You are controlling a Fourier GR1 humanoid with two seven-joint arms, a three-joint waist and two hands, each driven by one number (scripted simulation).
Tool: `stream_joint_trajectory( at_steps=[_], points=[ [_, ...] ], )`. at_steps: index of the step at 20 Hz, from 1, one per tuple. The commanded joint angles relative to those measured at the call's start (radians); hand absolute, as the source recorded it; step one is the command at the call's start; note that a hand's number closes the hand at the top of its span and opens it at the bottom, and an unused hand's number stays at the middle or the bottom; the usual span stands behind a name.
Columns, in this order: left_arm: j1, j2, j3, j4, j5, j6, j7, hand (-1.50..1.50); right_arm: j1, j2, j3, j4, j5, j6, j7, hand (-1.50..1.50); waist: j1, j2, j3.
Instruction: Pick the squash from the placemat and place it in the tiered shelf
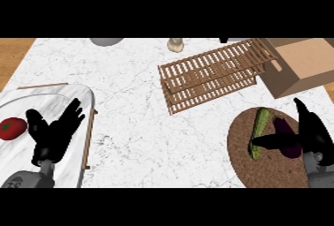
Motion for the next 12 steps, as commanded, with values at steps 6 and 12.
stream_joint_trajectory(
  at_steps=[6,12],
  points=[
    [0.002,-0.026,0.009,0.048,-0.019,-0.016,0.05,0.0,-0.06,0.109,-0.004,0.092,0.108,0.011,0.133,-1.5,-0.007,0.009,-0.01],
    [0.016,-0.046,0.005,0.015,-0.045,-0.006,0.061,0.0,-0.03,0.154,-0.026,0.189,0.162,0.004,0.066,-1.5,-0.006,0.01,-0.01]
  ],
)
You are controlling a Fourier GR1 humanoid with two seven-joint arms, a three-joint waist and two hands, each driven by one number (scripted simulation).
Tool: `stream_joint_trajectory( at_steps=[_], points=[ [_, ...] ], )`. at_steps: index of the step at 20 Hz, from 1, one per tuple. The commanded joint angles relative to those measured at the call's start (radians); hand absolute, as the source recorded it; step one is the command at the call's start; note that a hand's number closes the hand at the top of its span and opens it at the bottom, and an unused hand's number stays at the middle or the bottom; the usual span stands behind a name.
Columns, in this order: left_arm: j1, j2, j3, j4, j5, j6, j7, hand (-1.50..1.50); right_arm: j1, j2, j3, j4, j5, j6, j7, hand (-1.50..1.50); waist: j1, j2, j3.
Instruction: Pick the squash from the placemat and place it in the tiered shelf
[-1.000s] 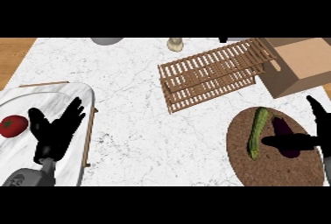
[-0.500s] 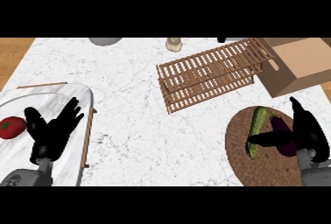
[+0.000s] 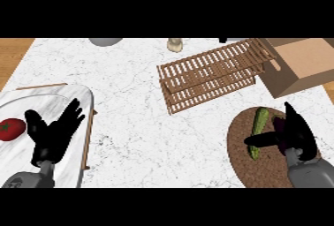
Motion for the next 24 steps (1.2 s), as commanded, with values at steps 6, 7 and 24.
stream_joint_trajectory(
  at_steps=[6,7,24],
  points=[
    [0.031,0.007,0.024,0.044,-0.004,-0.059,0.031,0.0,-0.015,0.082,-0.02,0.148,0.113,-0.011,0.056,-1.5,0.0,0.009,-0.01],
    [-0.006,-0.017,0.015,0.07,-0.027,-0.027,0.049,0.0,-0.014,0.059,-0.045,0.122,0.107,0.007,0.054,-1.5,-0.006,0.009,-0.01],
    [0.001,-0.067,0.047,0.025,-0.069,-0.035,0.07,0.0,-0.102,0.157,-0.07,0.358,0.082,0.143,-0.215,1.5,0.005,0.013,-0.009]
  ],
)
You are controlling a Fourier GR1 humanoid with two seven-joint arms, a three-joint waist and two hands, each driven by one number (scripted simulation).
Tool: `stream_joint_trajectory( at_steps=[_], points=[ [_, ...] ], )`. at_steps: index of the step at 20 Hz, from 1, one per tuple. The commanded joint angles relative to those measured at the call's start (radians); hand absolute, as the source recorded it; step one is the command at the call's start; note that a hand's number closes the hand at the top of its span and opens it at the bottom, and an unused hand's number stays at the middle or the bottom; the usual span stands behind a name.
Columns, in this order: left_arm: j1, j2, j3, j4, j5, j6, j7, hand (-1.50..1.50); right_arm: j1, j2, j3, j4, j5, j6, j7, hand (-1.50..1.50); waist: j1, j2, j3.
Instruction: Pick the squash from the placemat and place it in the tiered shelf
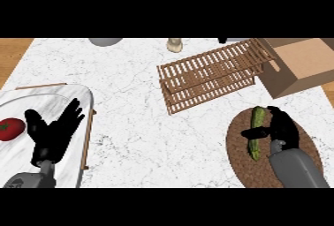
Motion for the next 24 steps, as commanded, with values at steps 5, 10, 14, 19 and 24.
stream_joint_trajectory(
  at_steps=[5,10,14,19,24],
  points=[
    [-0.01,-0.025,-0.002,0.029,-0.027,0.008,0.045,0.0,-0.051,0.053,0.01,0.143,-0.036,0.048,-0.172,1.5,0.006,0.014,0.0],
    [-0.015,-0.035,0.01,0.073,-0.027,-0.01,0.045,0.0,-0.025,0.104,0.061,0.064,0.032,-0.017,-0.183,1.5,-0.002,0.013,-0.001],
    [0.018,-0.047,-0.013,0.019,-0.031,-0.008,0.031,0.0,-0.05,0.117,0.252,-0.039,0.008,0.175,-0.381,1.5,0.027,0.012,-0.001],
    [-0.004,-0.037,0.0,0.05,-0.028,-0.016,0.039,0.0,-0.077,0.155,0.514,-0.169,0.016,0.362,-0.597,1.5,0.023,0.009,-0.002],
    [0.036,-0.009,0.041,0.031,-0.009,-0.026,0.049,0.0,-0.011,0.063,0.496,-0.556,-0.023,0.398,-0.579,1.5,-0.023,0.001,-0.002]
  ],
)
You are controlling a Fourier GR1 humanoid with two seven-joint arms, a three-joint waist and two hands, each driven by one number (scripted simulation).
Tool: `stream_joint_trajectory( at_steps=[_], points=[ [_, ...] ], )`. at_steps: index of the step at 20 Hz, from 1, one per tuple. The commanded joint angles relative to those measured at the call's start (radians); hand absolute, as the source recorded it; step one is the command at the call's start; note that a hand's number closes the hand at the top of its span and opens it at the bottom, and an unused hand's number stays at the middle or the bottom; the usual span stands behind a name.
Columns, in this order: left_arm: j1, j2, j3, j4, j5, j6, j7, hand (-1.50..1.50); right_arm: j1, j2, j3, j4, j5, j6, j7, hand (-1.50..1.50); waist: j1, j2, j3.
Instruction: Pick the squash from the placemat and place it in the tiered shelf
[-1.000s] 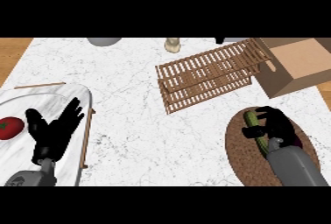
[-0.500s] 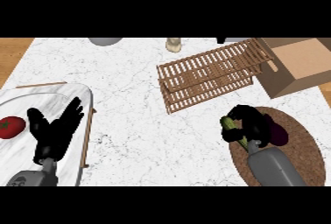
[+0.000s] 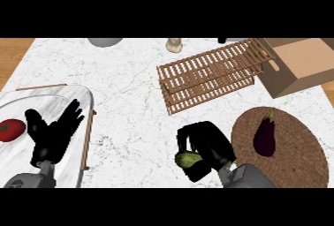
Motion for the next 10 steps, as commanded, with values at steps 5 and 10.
stream_joint_trajectory(
  at_steps=[5,10],
  points=[
    [0.103,-0.028,-0.015,0.006,-0.024,0.013,-0.03,0.0,0.02,-0.095,-0.088,-0.566,-0.031,0.095,0.153,1.5,-0.027,0.002,-0.008],
    [-0.009,-0.04,0.014,0.112,-0.023,0.015,-0.019,0.0,-0.108,-0.062,-0.235,-0.752,-0.13,0.229,0.415,1.5,-0.028,0.012,-0.01]
  ],
)
